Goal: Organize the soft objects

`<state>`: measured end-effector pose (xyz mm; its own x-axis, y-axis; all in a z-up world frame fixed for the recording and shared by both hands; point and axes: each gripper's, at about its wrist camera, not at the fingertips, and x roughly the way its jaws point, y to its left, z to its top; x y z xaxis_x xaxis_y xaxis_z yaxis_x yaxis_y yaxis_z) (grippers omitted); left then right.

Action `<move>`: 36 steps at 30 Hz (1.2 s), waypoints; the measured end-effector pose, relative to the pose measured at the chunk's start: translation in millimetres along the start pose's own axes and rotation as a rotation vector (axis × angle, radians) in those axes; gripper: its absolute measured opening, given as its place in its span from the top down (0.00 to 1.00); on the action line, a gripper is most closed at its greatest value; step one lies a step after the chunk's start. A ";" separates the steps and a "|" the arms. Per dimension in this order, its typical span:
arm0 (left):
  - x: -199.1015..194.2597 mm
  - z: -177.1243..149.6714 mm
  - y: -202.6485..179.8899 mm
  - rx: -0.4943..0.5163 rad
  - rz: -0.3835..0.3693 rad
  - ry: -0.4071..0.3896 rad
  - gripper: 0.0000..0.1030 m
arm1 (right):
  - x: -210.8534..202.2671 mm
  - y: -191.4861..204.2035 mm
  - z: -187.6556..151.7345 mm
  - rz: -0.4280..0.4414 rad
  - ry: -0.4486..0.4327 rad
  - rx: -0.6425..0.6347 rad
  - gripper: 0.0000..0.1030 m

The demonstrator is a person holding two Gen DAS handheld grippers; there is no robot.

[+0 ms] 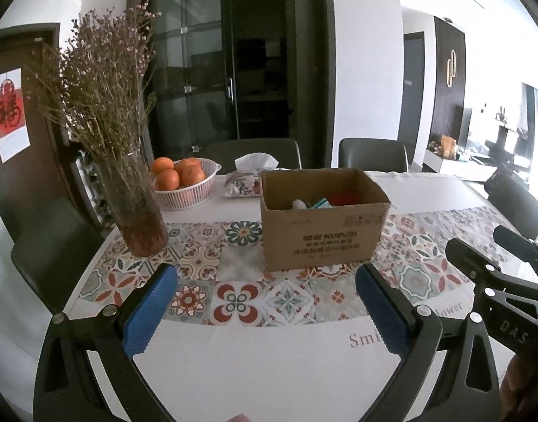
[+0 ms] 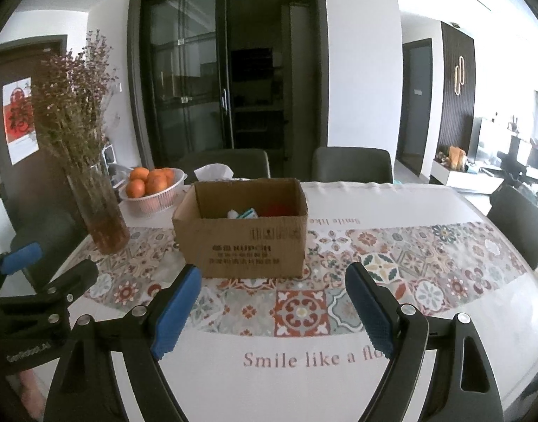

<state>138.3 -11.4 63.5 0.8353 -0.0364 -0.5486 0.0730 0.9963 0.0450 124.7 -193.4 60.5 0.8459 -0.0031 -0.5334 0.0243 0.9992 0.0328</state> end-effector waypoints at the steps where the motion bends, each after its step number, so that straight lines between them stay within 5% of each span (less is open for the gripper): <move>1: -2.4 -1.6 -0.6 0.002 -0.001 -0.001 0.00 | -2.6 -0.8 -2.1 0.000 0.001 0.002 0.17; 15: -24.3 -27.4 -5.0 -0.007 -0.052 0.038 0.00 | -27.0 -3.0 -21.1 0.010 -0.004 0.003 0.17; 36: -33.0 -35.8 -11.2 0.020 -0.031 0.028 0.00 | -33.7 -6.4 -27.8 0.011 -0.005 0.005 0.17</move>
<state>90.4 -18.6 51.3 0.8170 -0.0643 -0.5731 0.1095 0.9930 0.0447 81.3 -198.6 54.8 0.8485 0.0075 -0.5292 0.0179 0.9989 0.0429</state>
